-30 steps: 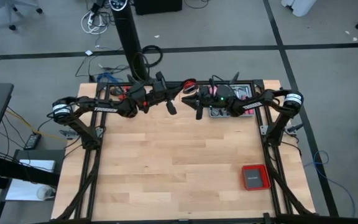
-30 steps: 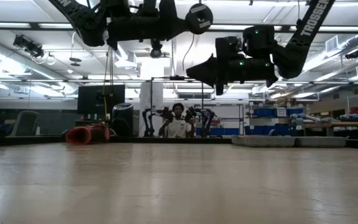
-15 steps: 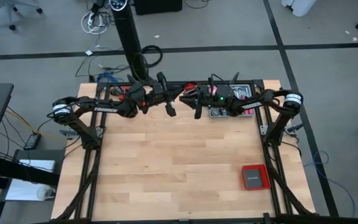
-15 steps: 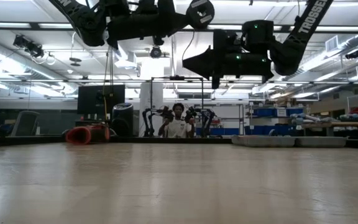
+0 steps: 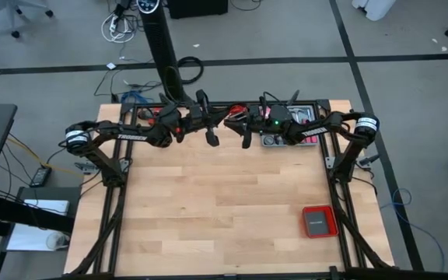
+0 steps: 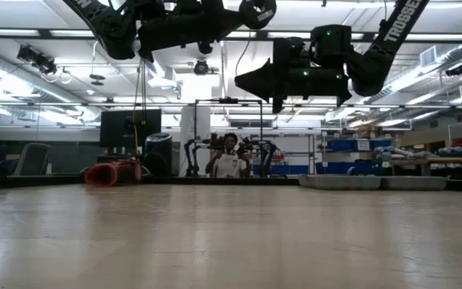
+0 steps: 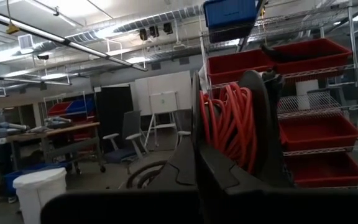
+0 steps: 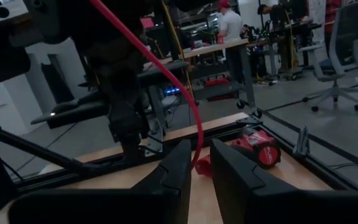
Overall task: Coil cords
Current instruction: Coil the red wire on the black spool
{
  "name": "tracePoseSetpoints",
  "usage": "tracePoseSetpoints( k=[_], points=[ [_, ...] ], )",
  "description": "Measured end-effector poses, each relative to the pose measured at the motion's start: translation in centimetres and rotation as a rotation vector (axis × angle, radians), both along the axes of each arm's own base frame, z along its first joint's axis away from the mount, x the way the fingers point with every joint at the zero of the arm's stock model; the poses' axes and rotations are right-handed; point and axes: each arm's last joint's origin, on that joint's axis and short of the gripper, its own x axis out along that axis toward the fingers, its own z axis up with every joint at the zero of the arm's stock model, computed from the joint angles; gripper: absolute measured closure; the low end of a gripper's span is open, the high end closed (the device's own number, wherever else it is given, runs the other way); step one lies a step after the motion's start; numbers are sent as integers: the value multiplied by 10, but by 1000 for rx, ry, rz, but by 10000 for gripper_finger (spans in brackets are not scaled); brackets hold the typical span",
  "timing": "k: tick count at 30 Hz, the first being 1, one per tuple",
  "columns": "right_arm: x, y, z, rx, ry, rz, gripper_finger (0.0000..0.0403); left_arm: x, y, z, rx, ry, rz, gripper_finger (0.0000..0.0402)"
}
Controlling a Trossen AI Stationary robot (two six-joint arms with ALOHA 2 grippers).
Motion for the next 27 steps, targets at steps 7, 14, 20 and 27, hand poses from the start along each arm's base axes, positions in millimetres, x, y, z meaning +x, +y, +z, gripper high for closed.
tracePoseSetpoints(
  k=[7, 14, 20, 27],
  points=[
    [0, 0, 0, -16, 3, -6, 344, 0, 0, 0, 0, -2, 0, 401],
    [0, -1, 0, -27, 5, -25, 346, 0, 0, 0, 0, -2, 1, 401],
    [0, -1, -3, -35, 30, -27, 384, 0, 0, 0, 0, -2, 0, 401],
    [0, -1, -5, -36, 52, -50, 400, 0, 0, 0, -1, -2, 1, 401]
  ],
)
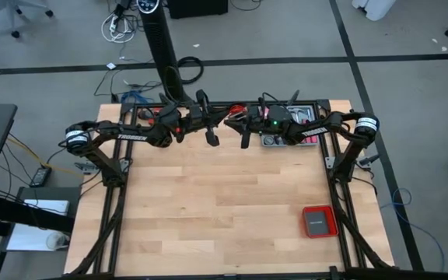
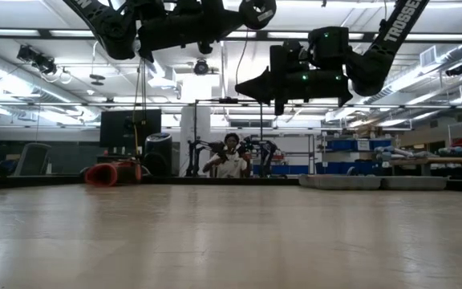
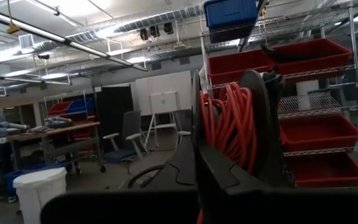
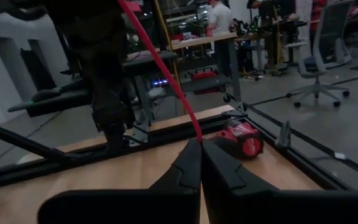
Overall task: Coil cords
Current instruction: Coil the red wire on the black spool
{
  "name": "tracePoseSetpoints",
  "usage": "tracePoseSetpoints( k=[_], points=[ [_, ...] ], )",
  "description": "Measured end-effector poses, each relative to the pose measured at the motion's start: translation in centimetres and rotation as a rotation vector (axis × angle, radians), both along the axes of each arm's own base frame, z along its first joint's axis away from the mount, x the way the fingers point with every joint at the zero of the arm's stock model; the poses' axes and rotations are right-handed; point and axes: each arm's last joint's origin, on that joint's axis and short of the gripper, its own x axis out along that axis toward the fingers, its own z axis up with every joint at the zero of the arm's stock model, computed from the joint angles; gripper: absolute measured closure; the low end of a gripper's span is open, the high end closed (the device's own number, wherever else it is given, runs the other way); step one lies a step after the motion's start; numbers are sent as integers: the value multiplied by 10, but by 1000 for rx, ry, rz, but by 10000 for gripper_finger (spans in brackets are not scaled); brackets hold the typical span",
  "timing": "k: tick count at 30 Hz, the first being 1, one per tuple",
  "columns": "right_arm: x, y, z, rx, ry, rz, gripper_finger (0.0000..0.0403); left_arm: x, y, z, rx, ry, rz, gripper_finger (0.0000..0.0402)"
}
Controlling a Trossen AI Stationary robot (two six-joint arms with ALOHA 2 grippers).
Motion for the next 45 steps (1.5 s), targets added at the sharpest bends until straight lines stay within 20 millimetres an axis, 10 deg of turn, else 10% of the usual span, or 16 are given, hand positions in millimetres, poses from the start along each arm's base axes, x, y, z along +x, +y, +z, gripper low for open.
tracePoseSetpoints(
  k=[45],
  points=[
    [-93, 1, 35, -189, 154, -286, 403, 1, 15, -44, -320, 399, 93, 401]
  ],
)
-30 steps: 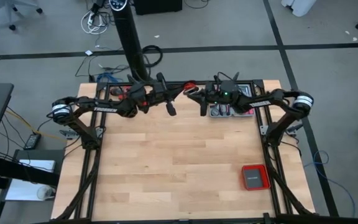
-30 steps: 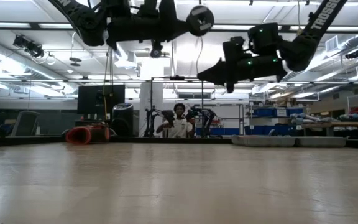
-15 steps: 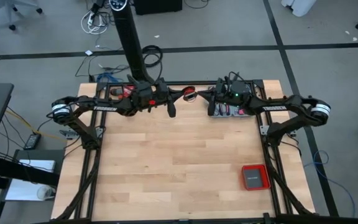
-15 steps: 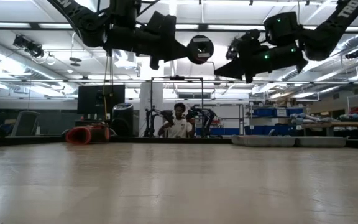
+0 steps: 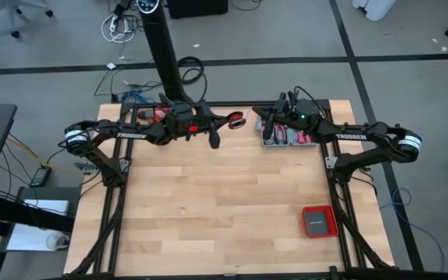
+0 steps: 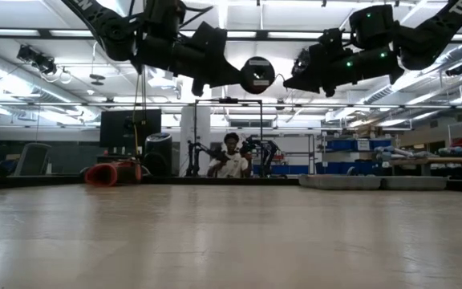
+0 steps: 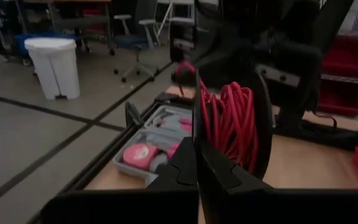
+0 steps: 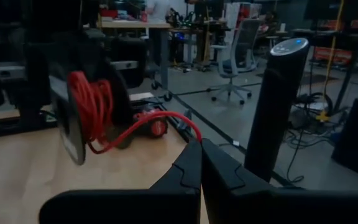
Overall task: Coil cords
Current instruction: Coil the red wire on the black spool
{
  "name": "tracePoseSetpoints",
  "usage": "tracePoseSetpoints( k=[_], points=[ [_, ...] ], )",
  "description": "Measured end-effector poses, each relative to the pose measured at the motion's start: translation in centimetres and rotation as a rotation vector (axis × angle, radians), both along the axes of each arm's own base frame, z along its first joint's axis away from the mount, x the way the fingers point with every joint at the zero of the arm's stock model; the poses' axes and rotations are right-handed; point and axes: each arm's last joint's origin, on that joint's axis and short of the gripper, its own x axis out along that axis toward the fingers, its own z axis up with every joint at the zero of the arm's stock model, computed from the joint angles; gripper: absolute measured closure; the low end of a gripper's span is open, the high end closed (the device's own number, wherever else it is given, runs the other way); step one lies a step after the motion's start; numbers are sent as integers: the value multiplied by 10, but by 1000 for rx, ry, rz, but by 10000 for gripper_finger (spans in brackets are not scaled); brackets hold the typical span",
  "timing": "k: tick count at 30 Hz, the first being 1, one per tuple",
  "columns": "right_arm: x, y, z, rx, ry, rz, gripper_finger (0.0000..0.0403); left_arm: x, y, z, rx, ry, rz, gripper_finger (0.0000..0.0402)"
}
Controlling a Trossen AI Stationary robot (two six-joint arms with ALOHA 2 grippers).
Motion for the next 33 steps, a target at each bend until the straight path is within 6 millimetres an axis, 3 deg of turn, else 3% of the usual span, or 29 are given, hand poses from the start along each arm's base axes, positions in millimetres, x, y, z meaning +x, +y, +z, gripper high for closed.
tracePoseSetpoints(
  k=[10, 17, 23, 28, 33],
  points=[
    [13, 7, 19, -4, -59, 78, 403, -1, -1, -8, -34, 80, -6, 401],
    [31, 18, 27, 25, 3, 142, 403, -2, 1, -9, -49, 84, 38, 401],
    [44, 22, 39, -45, 3, 167, 403, -1, 0, -9, -48, 80, 37, 401],
    [60, 17, 36, -112, 64, 182, 403, 1, -4, -7, -47, 58, 19, 401],
    [75, 18, 40, -198, 79, 310, 403, 2, -8, -7, -53, 55, -68, 401]
  ],
)
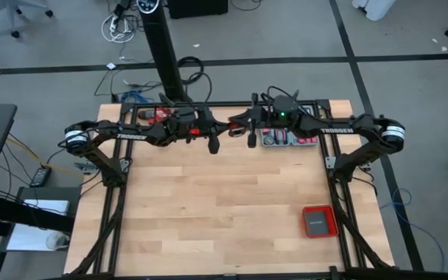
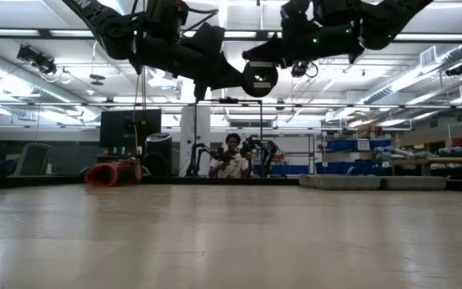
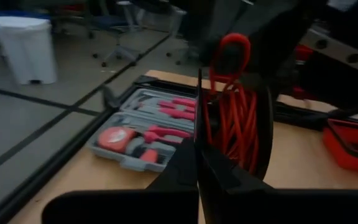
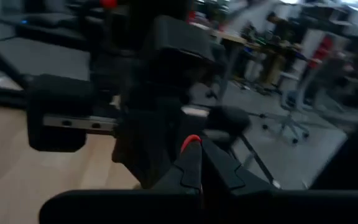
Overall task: Coil cords
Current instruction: Coil the red wire on the black spool
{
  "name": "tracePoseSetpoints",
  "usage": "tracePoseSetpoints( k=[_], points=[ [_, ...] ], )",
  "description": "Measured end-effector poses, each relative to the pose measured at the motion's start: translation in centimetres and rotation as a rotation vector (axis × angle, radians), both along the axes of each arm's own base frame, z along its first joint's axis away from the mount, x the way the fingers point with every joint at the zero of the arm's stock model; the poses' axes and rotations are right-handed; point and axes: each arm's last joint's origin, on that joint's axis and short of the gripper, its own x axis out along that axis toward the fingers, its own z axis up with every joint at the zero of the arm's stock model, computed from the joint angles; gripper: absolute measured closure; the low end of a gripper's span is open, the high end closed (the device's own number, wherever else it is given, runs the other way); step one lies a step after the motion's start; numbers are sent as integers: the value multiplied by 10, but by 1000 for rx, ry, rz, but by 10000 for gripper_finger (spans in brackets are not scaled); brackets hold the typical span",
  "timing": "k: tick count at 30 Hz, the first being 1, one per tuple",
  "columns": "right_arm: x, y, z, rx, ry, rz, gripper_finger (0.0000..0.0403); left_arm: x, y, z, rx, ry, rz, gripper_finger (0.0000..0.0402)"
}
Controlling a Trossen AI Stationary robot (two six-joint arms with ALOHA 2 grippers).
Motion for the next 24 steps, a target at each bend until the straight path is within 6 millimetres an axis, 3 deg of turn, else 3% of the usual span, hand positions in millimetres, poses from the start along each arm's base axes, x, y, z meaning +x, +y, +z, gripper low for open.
tracePoseSetpoints(
  k=[13, 24],
  points=[
    [4, 1, 6, -49, 46, 120, 399, 1, -3, 4, 48, -34, -137, 401],
    [4, 3, 5, -79, 49, 162, 355, 2, -4, 6, 50, -57, -186, 401]
  ],
)
